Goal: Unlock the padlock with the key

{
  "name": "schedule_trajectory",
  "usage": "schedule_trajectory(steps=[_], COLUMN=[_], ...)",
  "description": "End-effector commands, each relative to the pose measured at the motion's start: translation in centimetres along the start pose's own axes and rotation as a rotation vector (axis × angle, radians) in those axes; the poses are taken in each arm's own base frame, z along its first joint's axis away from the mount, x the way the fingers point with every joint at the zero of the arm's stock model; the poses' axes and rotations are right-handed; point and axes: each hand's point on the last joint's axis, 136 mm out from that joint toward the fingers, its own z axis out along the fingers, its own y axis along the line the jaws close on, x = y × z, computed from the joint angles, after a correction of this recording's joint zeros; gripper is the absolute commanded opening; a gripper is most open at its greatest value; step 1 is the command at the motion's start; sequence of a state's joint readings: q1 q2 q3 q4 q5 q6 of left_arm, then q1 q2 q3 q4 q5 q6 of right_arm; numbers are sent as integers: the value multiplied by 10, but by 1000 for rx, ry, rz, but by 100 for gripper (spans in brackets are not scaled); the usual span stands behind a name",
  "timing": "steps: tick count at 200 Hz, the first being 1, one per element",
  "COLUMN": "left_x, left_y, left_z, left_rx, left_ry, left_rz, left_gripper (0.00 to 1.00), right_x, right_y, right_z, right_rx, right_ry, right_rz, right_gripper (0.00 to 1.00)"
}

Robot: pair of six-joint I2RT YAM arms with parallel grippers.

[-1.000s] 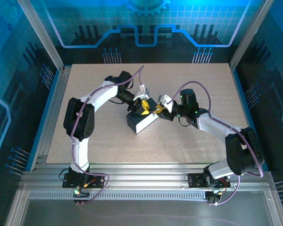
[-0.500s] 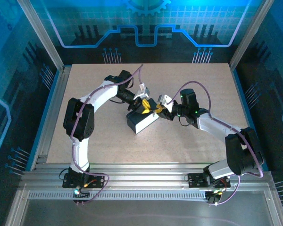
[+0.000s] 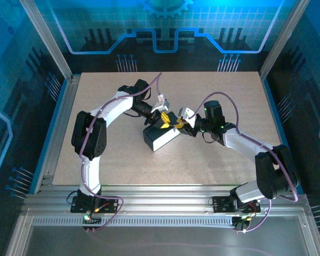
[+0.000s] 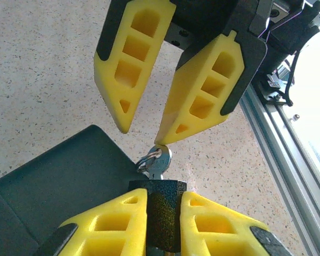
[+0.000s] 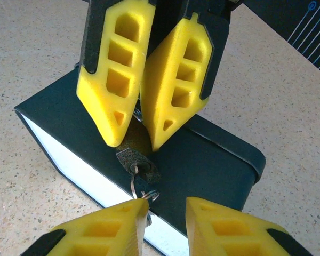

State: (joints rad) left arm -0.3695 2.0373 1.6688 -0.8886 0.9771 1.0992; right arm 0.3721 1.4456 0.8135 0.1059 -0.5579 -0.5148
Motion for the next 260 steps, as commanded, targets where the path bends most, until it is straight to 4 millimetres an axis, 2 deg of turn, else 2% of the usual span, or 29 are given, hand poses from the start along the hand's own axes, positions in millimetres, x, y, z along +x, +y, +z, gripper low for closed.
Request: schedule_trajectory(steps=[1, 40, 87, 122, 135, 137, 141, 159, 185, 208, 260], left_x=[9, 11, 12, 15, 14, 15, 15, 15, 15, 14, 17], left_y=[1, 1, 1, 1, 1, 1, 1, 1, 1, 0, -15], left_z=[6, 8, 8, 9, 9, 9, 9, 9, 9, 11, 15], left_rx=[-3, 0, 3, 2, 1, 1, 0, -4, -23, -54, -87], left_ry=[35, 37, 36, 41, 40, 40, 41, 43, 45, 41, 48], left_rz=[-21, -30, -34, -39, -38, -39, -39, -41, -43, -34, -20], left_gripper=[13, 13, 13, 12, 12, 13, 13, 12, 12, 12, 11], right_x=[-2, 8, -7, -19, -17, -25, -28, -25, -26, -31, -49], right_y=[34, 37, 25, 26, 32, 28, 29, 32, 35, 30, 25], right_z=[1, -2, 5, 7, 10, 9, 9, 11, 9, 13, 8], right_rx=[-138, -132, -106, -134, -162, -159, -167, -186, -231, -232, -230], right_ry=[-9, 17, -12, -33, -23, -36, -40, -3, 27, 50, 31], right_rz=[9, 18, 10, 18, 49, 40, 44, 84, 251, 513, 955], right_gripper=[28, 29, 26, 15, 10, 8, 7, 0, 0, 0, 0])
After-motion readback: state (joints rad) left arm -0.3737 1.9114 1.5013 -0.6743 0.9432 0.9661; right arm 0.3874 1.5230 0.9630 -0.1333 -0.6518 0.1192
